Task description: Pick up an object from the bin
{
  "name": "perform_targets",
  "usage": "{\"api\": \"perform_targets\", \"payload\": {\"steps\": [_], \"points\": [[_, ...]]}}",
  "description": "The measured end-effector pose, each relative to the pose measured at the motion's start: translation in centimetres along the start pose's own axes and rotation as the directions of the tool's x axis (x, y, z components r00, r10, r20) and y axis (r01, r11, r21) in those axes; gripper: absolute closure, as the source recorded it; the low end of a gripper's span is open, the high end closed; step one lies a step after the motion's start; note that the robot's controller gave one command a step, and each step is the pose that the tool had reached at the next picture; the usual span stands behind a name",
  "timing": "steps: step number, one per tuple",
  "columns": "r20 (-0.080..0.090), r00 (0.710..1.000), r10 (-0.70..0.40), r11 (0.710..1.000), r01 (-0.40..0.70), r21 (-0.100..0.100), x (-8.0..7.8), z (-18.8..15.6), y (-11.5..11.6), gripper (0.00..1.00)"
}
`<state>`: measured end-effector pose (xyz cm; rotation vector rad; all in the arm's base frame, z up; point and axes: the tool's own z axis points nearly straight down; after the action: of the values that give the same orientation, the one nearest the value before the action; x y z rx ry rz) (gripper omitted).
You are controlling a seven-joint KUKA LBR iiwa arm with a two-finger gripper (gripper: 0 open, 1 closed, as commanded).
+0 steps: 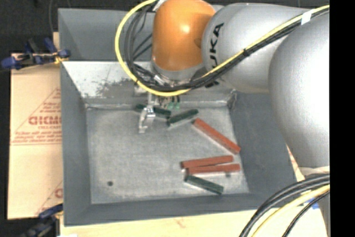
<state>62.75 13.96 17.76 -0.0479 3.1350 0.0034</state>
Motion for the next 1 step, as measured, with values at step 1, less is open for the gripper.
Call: {"api": "perform_targets", "payload": {"steps": [1], "points": [[0.001,1.0,-0.003,1.0,0.003,0.002,-0.21,0.76,-1.77,0.0]]}}
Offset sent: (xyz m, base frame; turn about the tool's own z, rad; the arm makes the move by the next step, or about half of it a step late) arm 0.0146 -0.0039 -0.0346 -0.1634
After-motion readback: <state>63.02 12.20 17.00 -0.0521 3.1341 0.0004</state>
